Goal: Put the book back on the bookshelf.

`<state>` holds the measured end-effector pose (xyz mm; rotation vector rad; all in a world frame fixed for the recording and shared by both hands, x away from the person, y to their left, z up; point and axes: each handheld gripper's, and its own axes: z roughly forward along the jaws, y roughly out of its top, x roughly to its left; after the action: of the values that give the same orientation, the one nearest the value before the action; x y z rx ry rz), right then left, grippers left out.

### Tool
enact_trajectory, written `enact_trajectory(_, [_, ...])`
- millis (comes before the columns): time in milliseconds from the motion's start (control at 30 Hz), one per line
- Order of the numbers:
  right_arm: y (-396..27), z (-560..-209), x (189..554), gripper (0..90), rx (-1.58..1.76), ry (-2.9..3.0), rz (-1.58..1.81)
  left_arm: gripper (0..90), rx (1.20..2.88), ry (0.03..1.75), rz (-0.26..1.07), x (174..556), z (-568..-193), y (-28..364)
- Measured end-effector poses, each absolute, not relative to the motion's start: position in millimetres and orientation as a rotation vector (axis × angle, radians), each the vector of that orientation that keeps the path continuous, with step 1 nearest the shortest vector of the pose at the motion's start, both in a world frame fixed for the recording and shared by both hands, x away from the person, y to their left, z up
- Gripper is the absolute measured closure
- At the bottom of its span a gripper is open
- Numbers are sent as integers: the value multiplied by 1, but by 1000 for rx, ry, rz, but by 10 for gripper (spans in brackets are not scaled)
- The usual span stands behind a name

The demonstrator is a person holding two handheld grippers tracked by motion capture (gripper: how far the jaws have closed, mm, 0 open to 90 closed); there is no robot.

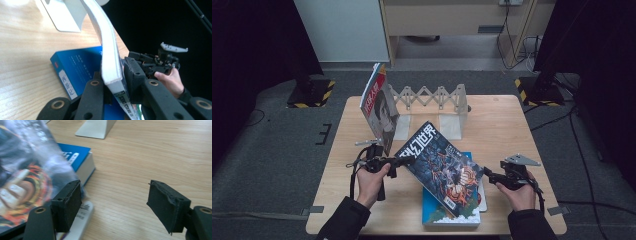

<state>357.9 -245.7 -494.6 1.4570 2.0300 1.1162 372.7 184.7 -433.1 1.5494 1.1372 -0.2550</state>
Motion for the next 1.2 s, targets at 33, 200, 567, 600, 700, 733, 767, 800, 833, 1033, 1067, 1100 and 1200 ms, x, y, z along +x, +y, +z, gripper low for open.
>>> enact_trajectory(33, [-247, -495, 358, 266, 1454, 2024, 1110, 774, 1547, 1137, -252, 373, -430, 186])
enact_trajectory(200, [-255, -498, 359, 259, 1457, 2017, 1046, 799, 1514, 1133, -241, 374, -416, 188])
enact_trajectory(567, [-265, -507, 363, 251, 1486, 2042, 940, 818, 1487, 1092, -175, 377, -379, 185])
enact_trajectory(600, [-266, -507, 363, 250, 1489, 2046, 935, 818, 1485, 1083, -170, 377, -376, 185])
enact_trajectory(700, [-268, -509, 364, 245, 1496, 2046, 923, 818, 1465, 1071, -169, 378, -368, 186])
enact_trajectory(733, [-269, -510, 364, 242, 1498, 2048, 915, 818, 1463, 1068, -164, 378, -366, 187])
enact_trajectory(767, [-270, -510, 365, 241, 1501, 2049, 908, 818, 1460, 1064, -156, 378, -362, 188])
enact_trajectory(800, [-271, -511, 365, 240, 1503, 2050, 903, 818, 1452, 1063, -150, 378, -359, 189])
enact_trajectory(833, [-272, -512, 365, 238, 1501, 2058, 897, 818, 1450, 1060, -141, 378, -357, 189])
enact_trajectory(1033, [-277, -519, 368, 219, 1517, 2069, 851, 818, 1456, 1043, -35, 376, -333, 198])
enact_trajectory(1067, [-278, -520, 368, 215, 1522, 2072, 842, 818, 1458, 1045, -17, 376, -330, 200])
enact_trajectory(1100, [-279, -522, 369, 207, 1517, 2083, 834, 818, 1457, 1045, 0, 376, -326, 202])
enact_trajectory(1200, [-279, -525, 369, 201, 1534, 2094, 816, 819, 1452, 1050, 44, 377, -318, 209])
